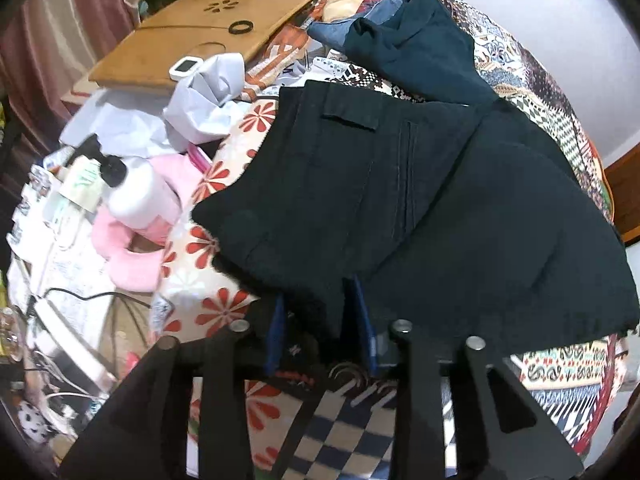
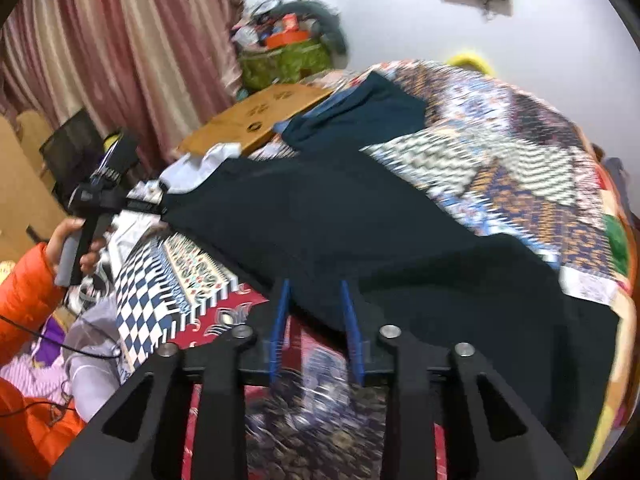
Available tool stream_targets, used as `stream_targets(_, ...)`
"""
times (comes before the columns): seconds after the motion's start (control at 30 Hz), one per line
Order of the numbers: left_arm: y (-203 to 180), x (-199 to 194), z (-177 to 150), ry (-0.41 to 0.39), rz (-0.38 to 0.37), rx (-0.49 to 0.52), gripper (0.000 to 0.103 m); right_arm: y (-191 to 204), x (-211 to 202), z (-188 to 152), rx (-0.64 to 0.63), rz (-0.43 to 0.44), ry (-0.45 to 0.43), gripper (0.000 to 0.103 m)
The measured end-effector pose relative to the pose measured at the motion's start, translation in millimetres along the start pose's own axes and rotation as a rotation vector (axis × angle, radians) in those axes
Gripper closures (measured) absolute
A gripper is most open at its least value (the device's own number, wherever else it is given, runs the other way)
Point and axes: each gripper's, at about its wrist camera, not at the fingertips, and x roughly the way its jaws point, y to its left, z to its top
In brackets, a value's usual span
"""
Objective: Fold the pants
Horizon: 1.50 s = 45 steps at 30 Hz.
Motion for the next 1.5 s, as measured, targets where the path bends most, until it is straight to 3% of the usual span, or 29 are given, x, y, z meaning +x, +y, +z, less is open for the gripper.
stream_targets(0.17,-1.5,-28.3,-1.1,-0.065,0.044,0.031,0.047,-47.8,-41.1,-6.0,0.122,-0.118,-0.078,0.072)
stream_targets(0.27,-7.4,-46.6,3.1,-0.116,0.052,0.042,0.042,-77.3,-55.5,-10.6,0.184,-0.202,-0.098,0.068)
stream_targets(0.53,-54.2,-64.7,34.0,-0.208,0.036,0.125,0.034,-164.6,-45.0,-37.3,0.345,-0.368,-0.003,0.067)
stream_targets(0.8,-103.2,-32.2,46.7,-0.167,-0.018,0.224,0.034,-196.2,-10.9,-52.7,0.379,-0.409,0.100,0.067)
stream_targets(1.1,-131.6,5.8,32.9,-0.110,-0.046,0.291,0.033,-207.1,23.0,-52.4,0.339,-0.433,0.202,0.068)
stream_targets(1.17,-131.3,7.0,32.7,-0.118,-0.053,0.281,0.033,-205.0,30.5,-49.5,0.306,-0.440,0.223,0.070)
stream_targets(1.33,-123.5,6.9,31.4,-0.112,-0.088,0.236,0.033,-205.0,30.7,-48.3,0.307,-0.432,0.220,0.092)
stream_targets(1.5,-125.6,-0.3,28.5,-0.125,-0.070,0.262,0.033,-199.2,10.5,-45.7,0.333,-0.428,0.163,0.094)
